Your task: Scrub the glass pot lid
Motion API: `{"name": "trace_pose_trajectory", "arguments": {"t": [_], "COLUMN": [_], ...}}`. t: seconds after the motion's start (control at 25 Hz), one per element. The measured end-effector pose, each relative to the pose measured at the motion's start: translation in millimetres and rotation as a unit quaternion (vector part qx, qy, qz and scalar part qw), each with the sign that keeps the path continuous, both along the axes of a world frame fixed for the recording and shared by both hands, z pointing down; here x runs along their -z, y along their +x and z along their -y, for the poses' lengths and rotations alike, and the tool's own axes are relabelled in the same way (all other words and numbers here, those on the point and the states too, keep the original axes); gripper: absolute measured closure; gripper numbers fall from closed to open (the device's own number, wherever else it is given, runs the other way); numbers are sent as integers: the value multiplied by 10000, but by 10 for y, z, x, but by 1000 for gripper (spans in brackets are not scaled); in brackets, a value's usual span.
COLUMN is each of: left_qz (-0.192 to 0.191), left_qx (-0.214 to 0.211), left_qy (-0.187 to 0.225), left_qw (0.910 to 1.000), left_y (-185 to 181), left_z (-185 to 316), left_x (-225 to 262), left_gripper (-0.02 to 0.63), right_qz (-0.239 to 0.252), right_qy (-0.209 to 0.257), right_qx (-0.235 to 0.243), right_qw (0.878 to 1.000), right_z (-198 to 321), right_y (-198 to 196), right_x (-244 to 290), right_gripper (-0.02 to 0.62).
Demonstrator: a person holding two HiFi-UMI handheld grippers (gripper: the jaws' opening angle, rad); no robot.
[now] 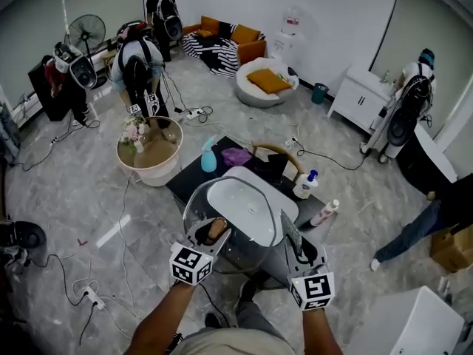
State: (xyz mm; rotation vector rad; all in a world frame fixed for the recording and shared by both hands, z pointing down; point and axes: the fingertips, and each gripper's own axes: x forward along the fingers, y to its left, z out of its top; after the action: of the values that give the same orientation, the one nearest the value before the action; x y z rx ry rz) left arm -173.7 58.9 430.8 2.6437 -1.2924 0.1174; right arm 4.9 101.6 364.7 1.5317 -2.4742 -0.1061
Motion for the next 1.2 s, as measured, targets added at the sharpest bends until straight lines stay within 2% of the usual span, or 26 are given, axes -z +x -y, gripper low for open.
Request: {"name": "trace_pose_trajectory", "arguments": {"t": [0.44,0.56,0.64,0.72,0.8,0.88,1.04,1.2], "left_qz": [496,692,776,854,1017,1248,1789,2193], "left_qx": [389,388,393,368,314,195,-358,-978], "left_qy": [-351,-456,-541,-627,-677,-683,-554,-404], "left_qw": [9974,9958,9947,9937,9920,9896,9816,9699], "left_y": [401,535,610,684,763,844,1072,1356], "left_z": [996,1222,1335,1426,1514,1567,1507,1339], "left_x": [-437,-568,-683,-813,-923,-1031,-1269,-1339], "left_gripper": [433,434,433,433,434,433,434,433], "right_qz": [193,-93,-644,-1446,-2300,-2921,-3345,-3484], "right_qy": [-236,-350,-262,-151,-183,-272,-503,-532], "right_qx": [716,820,968,1206,1486,1719,2084,2753], "right_qw": [9970,9960,9929,9820,9616,9404,9177,8944], "right_z": [1233,1497,1647,1738,1767,1782,1996,2254], "right_y": [175,224,196,99,-7,-69,-258,-776], "right_x": [-392,-502,-627,-817,-1056,-1273,-1494,-1502], "right_gripper": [512,512,512,512,512,511,511,511]}}
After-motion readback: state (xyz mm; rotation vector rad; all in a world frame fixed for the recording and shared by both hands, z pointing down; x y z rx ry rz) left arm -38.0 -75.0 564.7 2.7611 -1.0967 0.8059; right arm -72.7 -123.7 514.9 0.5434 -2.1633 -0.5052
